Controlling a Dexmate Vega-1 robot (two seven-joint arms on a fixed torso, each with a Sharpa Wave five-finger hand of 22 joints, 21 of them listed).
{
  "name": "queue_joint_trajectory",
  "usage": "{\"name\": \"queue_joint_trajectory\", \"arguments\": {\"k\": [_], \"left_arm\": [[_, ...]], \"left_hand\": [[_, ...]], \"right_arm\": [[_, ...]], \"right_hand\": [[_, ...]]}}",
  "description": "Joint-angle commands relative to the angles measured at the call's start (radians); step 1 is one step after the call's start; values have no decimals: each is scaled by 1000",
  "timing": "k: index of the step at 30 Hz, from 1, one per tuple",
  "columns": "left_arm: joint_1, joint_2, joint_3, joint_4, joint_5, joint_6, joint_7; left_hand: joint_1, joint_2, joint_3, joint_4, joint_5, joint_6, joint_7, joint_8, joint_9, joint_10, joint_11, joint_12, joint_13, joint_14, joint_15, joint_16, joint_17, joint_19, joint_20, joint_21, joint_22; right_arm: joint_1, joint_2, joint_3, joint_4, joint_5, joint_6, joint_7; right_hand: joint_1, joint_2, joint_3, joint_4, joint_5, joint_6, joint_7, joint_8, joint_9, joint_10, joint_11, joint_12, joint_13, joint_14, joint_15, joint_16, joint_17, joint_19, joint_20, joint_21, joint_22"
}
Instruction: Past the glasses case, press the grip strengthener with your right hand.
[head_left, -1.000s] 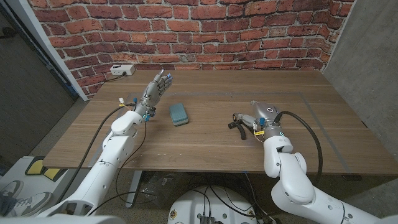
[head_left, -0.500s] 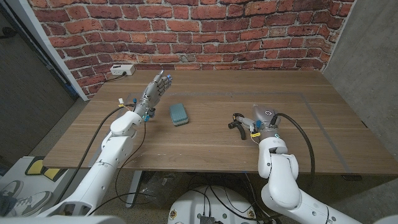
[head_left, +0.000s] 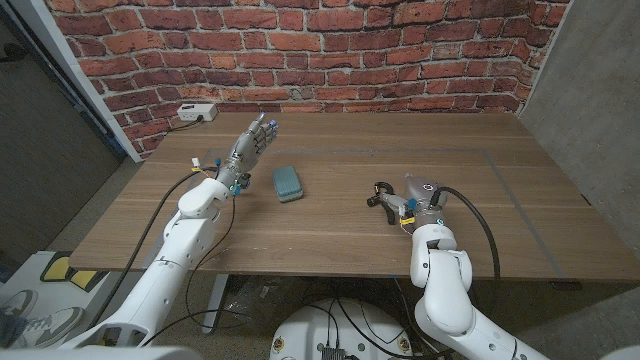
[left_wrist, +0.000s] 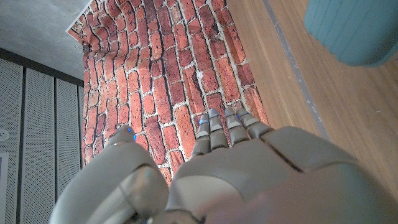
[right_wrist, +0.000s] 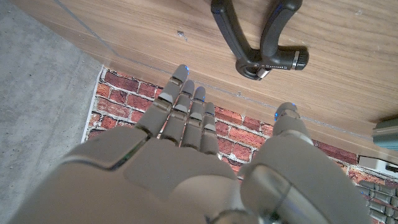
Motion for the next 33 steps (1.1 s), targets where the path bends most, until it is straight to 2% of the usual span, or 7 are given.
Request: {"name": "queue_joint_trajectory", "arguments": {"k": [1,10,14,16,21,26,33], "left_arm": [[0,1,3,-16,7,3,18],[-12,-3,12,-21,4,28,22],[-27,5,12,6,0,28,-8],[-43,7,11,23,-5,36,-25],[-69,19,8,38,-10,49,-69],[-87,25,3,60,-8,34,-105],[-113,9,-4,93,-7,13,-122]], "left_hand": [[2,1,-7,1,-2,8,5,-2,4,10,-3,-5,6,11,0,-4,2,0,8,-2,1],[3,3,-8,1,-3,9,5,-3,4,12,0,-5,6,12,0,-4,2,0,10,-2,1],[4,3,-8,1,-4,10,5,-3,4,13,-2,-6,6,12,0,-4,2,0,10,-2,1],[4,4,-8,1,-4,9,4,-4,4,14,-2,-6,6,16,2,-3,2,0,9,-2,1],[5,4,-9,1,-5,8,5,-5,4,14,-2,-6,6,17,1,-3,2,0,9,-2,1],[5,5,-9,1,-5,7,5,-5,4,13,-2,-7,6,17,1,-3,2,-1,10,-3,1],[6,6,-9,1,-6,7,4,-6,4,15,-2,-7,6,18,1,-3,2,-1,10,-3,1]], "right_arm": [[-19,45,23,69,-71,61,10],[-24,62,57,68,-90,95,66],[-23,103,42,117,-130,85,35],[-17,127,35,137,-168,78,76],[-10,175,31,184,-217,82,116],[0,209,38,219,-265,92,157],[-4,230,64,225,-297,117,198]], "right_hand": [[11,-1,5,-4,7,-4,0,-2,6,-9,-3,0,4,-8,5,-3,4,-4,2,-2,2],[13,-1,6,-3,7,-9,-4,-3,6,-13,-5,-3,5,-13,6,-3,4,-9,1,-6,2],[13,-2,5,-1,6,-24,-3,-8,6,-30,-3,-9,5,-29,15,-6,5,-20,10,-12,2],[12,-2,4,0,6,-29,-3,-8,6,-37,-2,-12,6,-39,17,-8,5,-28,12,-16,2],[11,-4,3,1,5,-40,-3,-10,6,-50,-5,-17,6,-55,20,-9,6,-41,18,-23,2],[9,-6,2,3,5,-49,-2,-11,6,-58,-2,-19,7,-60,23,-8,6,-45,21,-26,2],[4,-9,-1,5,5,-56,5,-12,7,-67,2,-22,7,-63,23,-6,7,-42,20,-26,2]]}}
